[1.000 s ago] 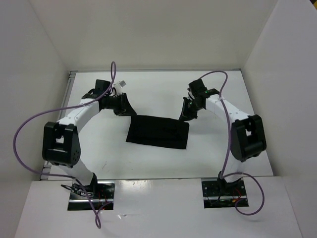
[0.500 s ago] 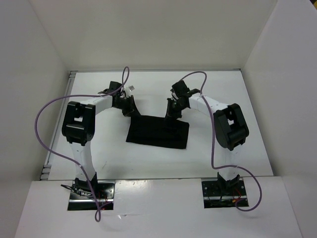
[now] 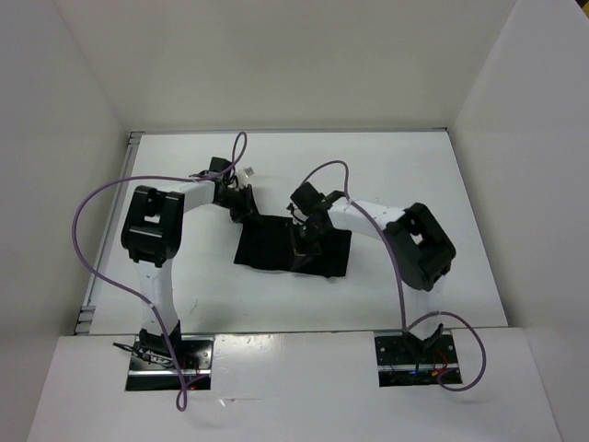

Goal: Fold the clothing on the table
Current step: Fold the skirt

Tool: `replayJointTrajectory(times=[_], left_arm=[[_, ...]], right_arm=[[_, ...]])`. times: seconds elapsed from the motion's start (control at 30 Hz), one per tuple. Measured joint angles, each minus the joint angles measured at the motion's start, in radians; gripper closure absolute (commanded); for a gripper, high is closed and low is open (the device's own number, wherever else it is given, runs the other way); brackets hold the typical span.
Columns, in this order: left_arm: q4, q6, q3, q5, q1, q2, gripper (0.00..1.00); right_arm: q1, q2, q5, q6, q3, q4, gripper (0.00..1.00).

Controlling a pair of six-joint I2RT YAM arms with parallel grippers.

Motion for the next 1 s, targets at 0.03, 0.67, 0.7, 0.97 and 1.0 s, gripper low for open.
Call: replayJointTrajectory(times=[0.03,0.67,0.7,0.97,1.0], left_arm=[[0.001,0.000,0.000,-0.002,-0.002,0.000,1.00],[-0.001,-0.001,-0.117,-0.005,-0.023,-0.293,0.97],[-0.002,-0.002,-0.140,-0.005,-0.023,-0.325,0.97],[0.012,-0.028,-0.327,-0.022,-0.029,-0.366,0.97],[0.012,-0.032,-0.336,-0.024,-0.029,-0.357,0.97]], right_arm=[[0.014,-0.041,-0.004,-0.001,-0.021,-0.030,0.93],[-0.024,-0.071,0.198,0.036,0.086,-0.041,0.90],[-0.026,-0.064,0.203,0.036,0.078,-0.030,0.90],[-0.032,-0.053,0.207,0.037,-0.067,0.035,0.90],[-0.032,-0.053,0.207,0.035,-0.096,0.036,0.90]])
